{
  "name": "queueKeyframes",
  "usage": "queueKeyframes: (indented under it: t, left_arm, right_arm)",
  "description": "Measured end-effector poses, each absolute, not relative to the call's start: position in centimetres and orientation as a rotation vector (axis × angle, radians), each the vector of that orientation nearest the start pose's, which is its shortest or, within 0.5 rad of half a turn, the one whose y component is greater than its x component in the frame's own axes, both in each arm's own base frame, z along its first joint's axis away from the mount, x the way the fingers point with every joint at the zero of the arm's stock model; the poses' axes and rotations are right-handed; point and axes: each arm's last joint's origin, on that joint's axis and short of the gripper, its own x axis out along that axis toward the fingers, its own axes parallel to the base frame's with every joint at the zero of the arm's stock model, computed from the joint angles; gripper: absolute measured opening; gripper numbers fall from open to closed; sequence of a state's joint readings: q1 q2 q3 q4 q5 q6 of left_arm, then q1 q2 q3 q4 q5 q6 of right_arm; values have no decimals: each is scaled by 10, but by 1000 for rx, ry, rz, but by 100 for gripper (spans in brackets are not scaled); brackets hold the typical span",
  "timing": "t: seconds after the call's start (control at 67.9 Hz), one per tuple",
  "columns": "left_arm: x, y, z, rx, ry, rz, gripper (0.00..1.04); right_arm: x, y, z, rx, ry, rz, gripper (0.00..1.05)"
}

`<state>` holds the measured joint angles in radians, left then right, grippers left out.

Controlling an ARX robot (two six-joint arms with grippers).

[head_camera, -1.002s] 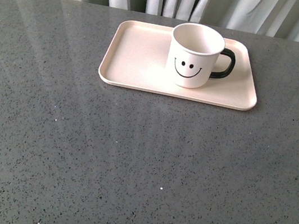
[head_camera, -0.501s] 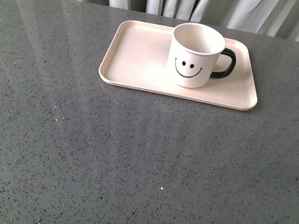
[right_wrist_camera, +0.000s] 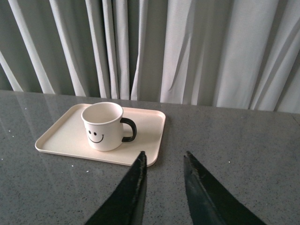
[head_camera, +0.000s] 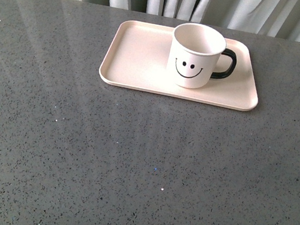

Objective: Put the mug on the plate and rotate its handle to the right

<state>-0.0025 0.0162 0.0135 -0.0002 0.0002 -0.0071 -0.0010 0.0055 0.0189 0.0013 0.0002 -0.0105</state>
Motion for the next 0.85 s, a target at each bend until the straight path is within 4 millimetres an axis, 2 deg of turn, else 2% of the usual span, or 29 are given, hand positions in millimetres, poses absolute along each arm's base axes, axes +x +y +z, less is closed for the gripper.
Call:
queueKeyframes:
  t: [0.177, 0.309, 0.854]
  left_arm:
    - [98, 0, 167, -7, 3, -3, 95]
    - [98, 0, 167, -7, 3, -2, 95]
    - [98, 0, 167, -7, 3, -3, 95]
  right_arm:
    - [97, 0, 170, -10, -15, -1, 76]
    - [97, 0, 170, -10, -15, -1, 97]
    - [97, 0, 170, -10, -15, -1, 96]
